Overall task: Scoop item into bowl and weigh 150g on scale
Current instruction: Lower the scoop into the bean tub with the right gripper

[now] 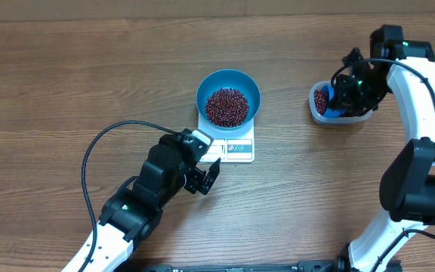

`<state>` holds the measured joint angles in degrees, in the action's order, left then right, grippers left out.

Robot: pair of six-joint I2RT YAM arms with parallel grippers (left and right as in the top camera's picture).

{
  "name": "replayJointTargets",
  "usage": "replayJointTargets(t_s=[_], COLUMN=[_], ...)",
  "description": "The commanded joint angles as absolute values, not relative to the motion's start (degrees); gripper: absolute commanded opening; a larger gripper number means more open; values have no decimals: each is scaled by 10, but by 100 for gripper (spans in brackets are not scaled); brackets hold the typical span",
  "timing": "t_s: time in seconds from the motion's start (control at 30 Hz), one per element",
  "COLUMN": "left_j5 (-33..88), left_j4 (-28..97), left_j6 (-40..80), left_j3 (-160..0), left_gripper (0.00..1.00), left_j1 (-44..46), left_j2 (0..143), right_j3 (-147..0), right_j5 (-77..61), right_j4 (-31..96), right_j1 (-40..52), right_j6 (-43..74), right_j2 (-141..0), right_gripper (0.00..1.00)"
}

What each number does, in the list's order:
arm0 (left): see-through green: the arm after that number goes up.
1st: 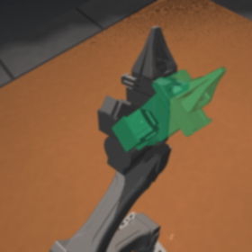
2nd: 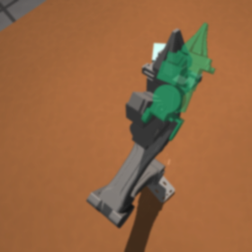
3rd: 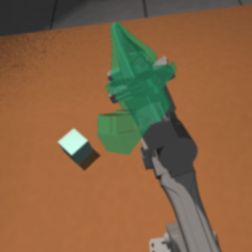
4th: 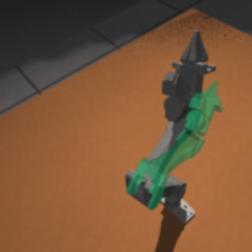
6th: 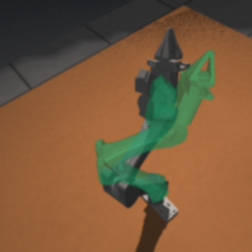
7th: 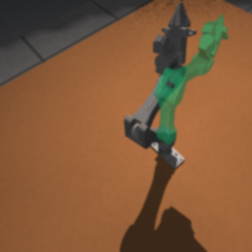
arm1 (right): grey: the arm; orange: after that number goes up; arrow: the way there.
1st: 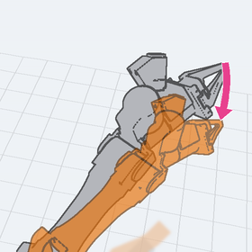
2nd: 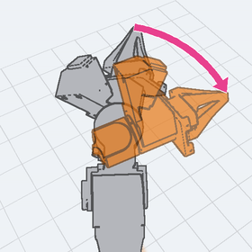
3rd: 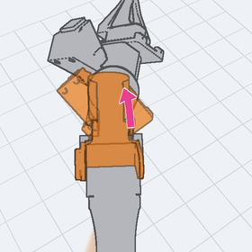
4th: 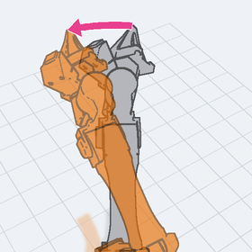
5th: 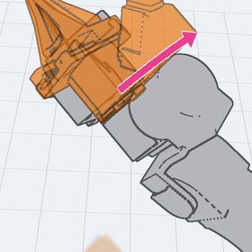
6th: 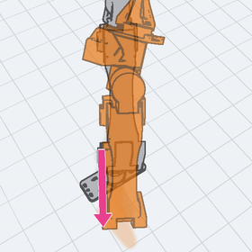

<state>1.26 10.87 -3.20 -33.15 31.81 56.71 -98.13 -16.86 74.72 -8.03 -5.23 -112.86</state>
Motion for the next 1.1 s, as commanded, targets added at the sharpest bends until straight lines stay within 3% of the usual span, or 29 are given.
replayJointTargets(t_s=[0.0,0.57,1.07], left_j5=[7,7,7], left_j4=[107,107,107], left_j6=[-39,-39,-39], left_j3=[-331,-331,-331], left_gripper=[100,100,100], left_j1=[314,314,314], left_j2=[570,570,570], right_j3=[-984,-974,-974], right_j5=[-205,-210,-363], right_j4=[753,745,781], right_j1=[-99,-142,-223], right_j6=[-61,-63,-140], right_j2=[-1111,-1112,-1112], right_gripper=[4,4,4])
